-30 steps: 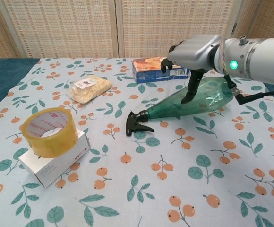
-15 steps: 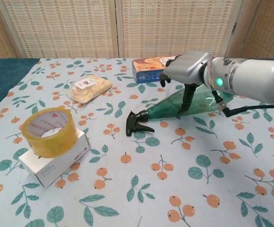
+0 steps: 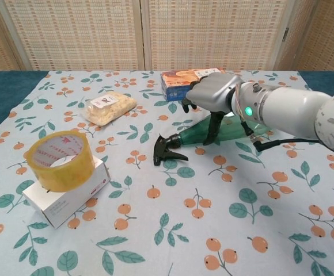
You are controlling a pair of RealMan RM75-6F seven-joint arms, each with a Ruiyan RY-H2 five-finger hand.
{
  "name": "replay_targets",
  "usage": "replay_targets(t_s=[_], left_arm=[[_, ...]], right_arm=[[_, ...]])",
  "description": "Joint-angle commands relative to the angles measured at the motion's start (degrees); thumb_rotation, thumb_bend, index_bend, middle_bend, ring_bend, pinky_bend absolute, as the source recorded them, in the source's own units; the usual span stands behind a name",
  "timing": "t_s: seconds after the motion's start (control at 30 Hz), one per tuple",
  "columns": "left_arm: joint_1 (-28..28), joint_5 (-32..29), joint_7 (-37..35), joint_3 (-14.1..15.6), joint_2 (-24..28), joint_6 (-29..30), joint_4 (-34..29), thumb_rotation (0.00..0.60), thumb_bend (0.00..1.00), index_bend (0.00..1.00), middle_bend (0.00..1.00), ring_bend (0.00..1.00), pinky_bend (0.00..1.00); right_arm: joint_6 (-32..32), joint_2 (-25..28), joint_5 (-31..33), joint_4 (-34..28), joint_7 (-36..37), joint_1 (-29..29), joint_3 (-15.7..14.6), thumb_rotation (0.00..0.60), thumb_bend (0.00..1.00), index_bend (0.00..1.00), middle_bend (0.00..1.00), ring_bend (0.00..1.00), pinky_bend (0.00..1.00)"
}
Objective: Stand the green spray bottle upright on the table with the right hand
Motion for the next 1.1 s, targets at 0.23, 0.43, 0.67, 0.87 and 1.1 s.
replay_targets(t_s=[0.23, 0.43, 0.67, 0.87, 1.1], left_arm=[[0.1, -0.1, -1.0, -0.1, 0.3, 0.2, -0.1, 0.600, 0.28, 0.00, 0.00, 0.00, 0.09], [0.2, 0.0, -2.1, -0.2, 0.3, 0.5, 0.2, 0.600, 0.28, 0.00, 0.00, 0.00, 0.10], [0.3, 0.1, -2.9, -0.1, 0.4, 0.6, 0.5, 0.600, 0.28, 0.00, 0.00, 0.00, 0.10], [0.4, 0.1, -3.2, -0.1, 0.5, 0.6, 0.5, 0.600, 0.28, 0.00, 0.00, 0.00, 0.10], [0.3, 0.0, -4.0, 0.0, 0.7, 0.1, 0.3, 0.600, 0.28, 0.00, 0.00, 0.00, 0.10]], right_arm=[[-1.9, -3.1, 0.9, 4.4, -0.4, 1.4, 0.8, 0.600, 0.00, 0.27, 0.24, 0.00, 0.09], [-2.2, -5.0, -0.6, 6.6, 0.0, 2.2, 1.1, 0.600, 0.00, 0.32, 0.28, 0.02, 0.11], [-3.5, -7.5, -0.9, 10.5, -0.2, 2.1, 0.6, 0.600, 0.00, 0.38, 0.32, 0.06, 0.13], [-4.2, -9.2, -1.3, 13.4, -0.4, 1.9, 0.3, 0.600, 0.00, 0.44, 0.36, 0.10, 0.16], [-3.5, -10.8, -4.8, 15.8, 1.5, 1.2, 0.5, 0.600, 0.00, 0.65, 0.51, 0.29, 0.26]])
